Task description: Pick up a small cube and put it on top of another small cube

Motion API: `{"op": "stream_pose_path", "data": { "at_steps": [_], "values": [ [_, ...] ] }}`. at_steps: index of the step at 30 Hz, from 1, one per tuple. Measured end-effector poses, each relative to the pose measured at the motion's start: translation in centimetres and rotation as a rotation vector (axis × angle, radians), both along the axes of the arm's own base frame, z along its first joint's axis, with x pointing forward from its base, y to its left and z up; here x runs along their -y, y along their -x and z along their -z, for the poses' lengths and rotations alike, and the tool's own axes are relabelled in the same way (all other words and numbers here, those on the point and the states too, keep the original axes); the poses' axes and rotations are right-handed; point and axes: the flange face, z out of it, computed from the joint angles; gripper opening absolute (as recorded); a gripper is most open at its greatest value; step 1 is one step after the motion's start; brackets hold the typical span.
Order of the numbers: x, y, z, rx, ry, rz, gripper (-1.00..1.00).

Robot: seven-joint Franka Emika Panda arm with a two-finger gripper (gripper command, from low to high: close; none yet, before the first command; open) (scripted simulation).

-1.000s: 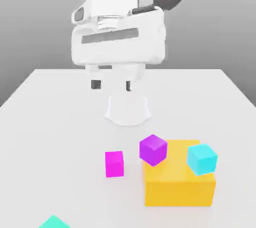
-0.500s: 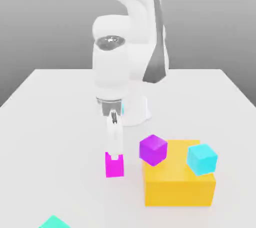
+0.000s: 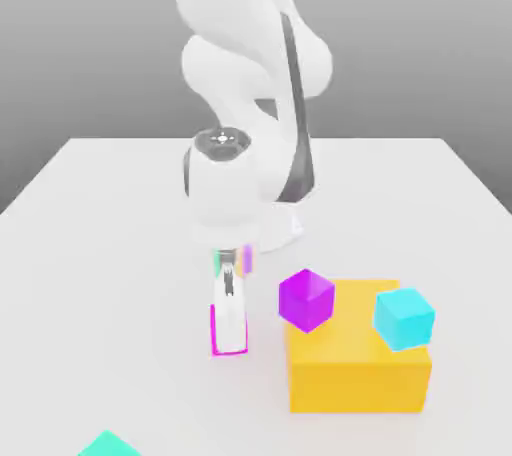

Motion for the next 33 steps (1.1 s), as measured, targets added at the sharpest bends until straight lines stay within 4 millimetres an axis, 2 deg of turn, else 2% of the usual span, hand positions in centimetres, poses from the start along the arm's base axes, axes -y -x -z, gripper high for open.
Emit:
{"op": "stream_pose_path", "data": {
  "at_steps": [8,10,12,15,19,21,24,26,30,31,33],
  "values": [
    [0.0,-0.1,-5.6,0.002,0.002,-0.008,-1.00],
    [-0.2,-1.9,-7.6,0.031,0.020,-0.098,-1.00],
    [-1.5,-3.9,-9.5,0.042,0.034,-0.222,-1.00],
    [-4.8,-6.6,-12.2,0.046,0.048,-0.424,-1.00],
    [-10.4,-9.0,-16.1,0.043,0.063,-0.702,-1.00],
    [-13.9,-9.5,-17.8,0.034,0.057,-0.844,-1.00],
    [-20.0,-9.0,-20.3,0.015,0.035,-1.067,-1.00],
    [-21.7,-8.4,-19.4,0.002,0.008,-1.104,-1.00],
    [-22.2,-8.2,-14.6,-0.002,0.000,-1.116,-1.00],
    [-22.2,-8.2,-13.9,-0.002,-0.001,-1.118,1.00],
    [-22.2,-8.2,-13.9,-0.002,-0.001,-1.118,1.00]
  ]
}}
